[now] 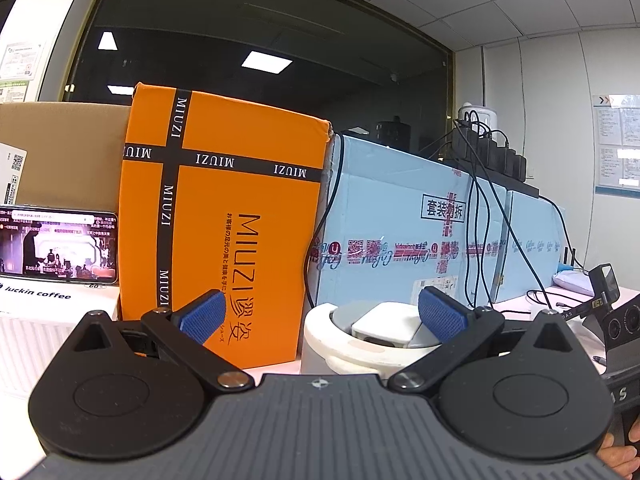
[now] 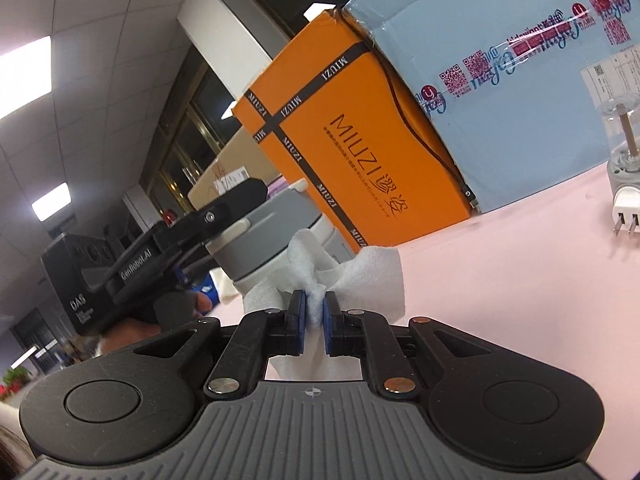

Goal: Clean container
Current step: 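Wipe the tissue around the mug body toward its base, right tool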

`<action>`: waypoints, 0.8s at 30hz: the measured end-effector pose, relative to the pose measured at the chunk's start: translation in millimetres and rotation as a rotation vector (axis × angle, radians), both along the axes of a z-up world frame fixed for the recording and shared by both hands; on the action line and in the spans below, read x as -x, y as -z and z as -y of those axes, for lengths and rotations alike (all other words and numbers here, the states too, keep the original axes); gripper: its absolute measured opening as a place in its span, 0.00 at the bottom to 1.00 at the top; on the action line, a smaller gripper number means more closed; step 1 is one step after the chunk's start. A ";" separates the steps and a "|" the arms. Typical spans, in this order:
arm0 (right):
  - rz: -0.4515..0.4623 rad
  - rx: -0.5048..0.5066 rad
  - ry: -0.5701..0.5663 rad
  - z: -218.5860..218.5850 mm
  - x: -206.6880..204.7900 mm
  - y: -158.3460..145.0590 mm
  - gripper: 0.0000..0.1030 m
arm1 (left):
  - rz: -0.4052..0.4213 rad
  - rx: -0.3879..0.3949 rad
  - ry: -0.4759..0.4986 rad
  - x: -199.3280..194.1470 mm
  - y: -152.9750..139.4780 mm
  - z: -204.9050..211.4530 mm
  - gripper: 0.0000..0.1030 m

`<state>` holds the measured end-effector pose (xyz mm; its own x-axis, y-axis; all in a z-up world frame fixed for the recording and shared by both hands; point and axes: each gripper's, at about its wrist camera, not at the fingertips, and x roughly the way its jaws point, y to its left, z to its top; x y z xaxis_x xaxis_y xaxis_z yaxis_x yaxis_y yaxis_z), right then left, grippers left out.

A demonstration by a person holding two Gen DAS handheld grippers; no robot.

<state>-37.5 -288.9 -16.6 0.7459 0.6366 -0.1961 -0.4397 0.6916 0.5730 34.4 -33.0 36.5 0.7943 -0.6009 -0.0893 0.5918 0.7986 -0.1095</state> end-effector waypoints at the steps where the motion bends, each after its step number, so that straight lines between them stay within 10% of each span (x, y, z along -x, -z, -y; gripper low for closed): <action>1: -0.007 0.018 0.002 -1.1 -0.1 1.0 0.09 | 0.000 0.000 0.000 0.1 0.0 0.2 1.00; 16: -0.088 0.212 0.051 -15.5 -8.8 15.5 0.10 | 0.004 -0.002 0.003 1.5 -0.3 -0.1 1.00; 24: -0.115 0.229 0.071 -10.9 -12.6 16.9 0.39 | -0.004 0.001 0.007 0.3 -0.6 -1.3 1.00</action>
<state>-25.0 -278.0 -33.5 0.7515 0.5129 -0.4150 -0.3265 0.8357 0.4416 34.1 -31.7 37.1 0.7897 -0.6066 -0.0914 0.5971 0.7943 -0.1126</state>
